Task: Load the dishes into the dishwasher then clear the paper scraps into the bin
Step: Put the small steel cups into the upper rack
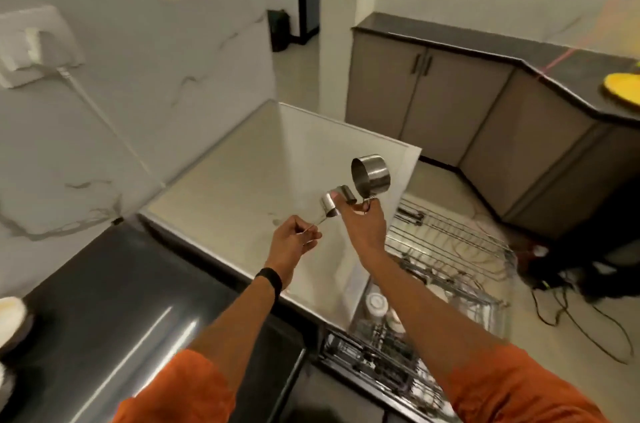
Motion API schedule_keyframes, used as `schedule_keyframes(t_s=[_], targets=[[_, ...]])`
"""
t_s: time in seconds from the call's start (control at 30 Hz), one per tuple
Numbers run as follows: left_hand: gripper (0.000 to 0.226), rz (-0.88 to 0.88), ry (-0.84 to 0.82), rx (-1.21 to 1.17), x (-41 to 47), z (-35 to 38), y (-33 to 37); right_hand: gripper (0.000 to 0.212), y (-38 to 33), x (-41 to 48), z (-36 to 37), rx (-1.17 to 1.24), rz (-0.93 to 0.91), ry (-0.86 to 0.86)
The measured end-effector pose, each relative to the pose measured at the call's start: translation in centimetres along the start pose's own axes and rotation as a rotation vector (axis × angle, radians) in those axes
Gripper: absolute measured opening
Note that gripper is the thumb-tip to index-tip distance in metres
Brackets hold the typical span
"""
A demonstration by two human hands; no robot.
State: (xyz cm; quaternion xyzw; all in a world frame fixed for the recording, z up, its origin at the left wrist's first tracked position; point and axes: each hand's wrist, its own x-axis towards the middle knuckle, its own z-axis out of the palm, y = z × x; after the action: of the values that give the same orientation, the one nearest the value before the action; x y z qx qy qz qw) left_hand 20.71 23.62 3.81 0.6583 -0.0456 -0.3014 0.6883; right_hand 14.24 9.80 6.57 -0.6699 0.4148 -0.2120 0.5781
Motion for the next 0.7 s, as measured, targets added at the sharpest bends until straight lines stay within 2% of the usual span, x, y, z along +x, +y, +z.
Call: schedule_keyframes(t_s=[0.1,0.2,0.23,0.33,0.43,0.53,0.63,0.7], targets=[[0.024,0.014,-0.095,0.098,0.3,5.3,-1.0,0.062,1.5,1.0,-4.8,0.028,0.027,0.076],[0.026,0.015,-0.156,0.172,0.8,10.8,-2.3,0.039,3.4,2.4,-10.5,0.064,0.001,0.123],[0.024,0.011,-0.175,0.201,0.8,12.7,-2.7,0.041,4.3,3.0,-12.4,0.071,0.011,0.126],[0.018,-0.004,-0.228,0.307,1.0,18.0,-4.4,0.068,7.1,4.9,-17.9,0.067,0.094,0.121],[0.018,0.001,-0.311,0.486,1.5,23.0,-5.7,0.068,10.0,6.8,-22.5,0.065,0.154,0.150],[0.039,0.036,-0.412,0.642,1.9,27.9,-6.7,0.064,12.1,8.1,-26.1,0.057,0.195,0.161],[0.055,0.017,-0.490,0.677,2.3,31.0,-7.6,0.068,14.1,8.7,-28.6,0.051,0.216,0.134],[0.049,-0.045,-0.529,0.681,2.6,32.3,-8.1,0.069,15.4,8.9,-30.1,0.039,0.211,0.096]])
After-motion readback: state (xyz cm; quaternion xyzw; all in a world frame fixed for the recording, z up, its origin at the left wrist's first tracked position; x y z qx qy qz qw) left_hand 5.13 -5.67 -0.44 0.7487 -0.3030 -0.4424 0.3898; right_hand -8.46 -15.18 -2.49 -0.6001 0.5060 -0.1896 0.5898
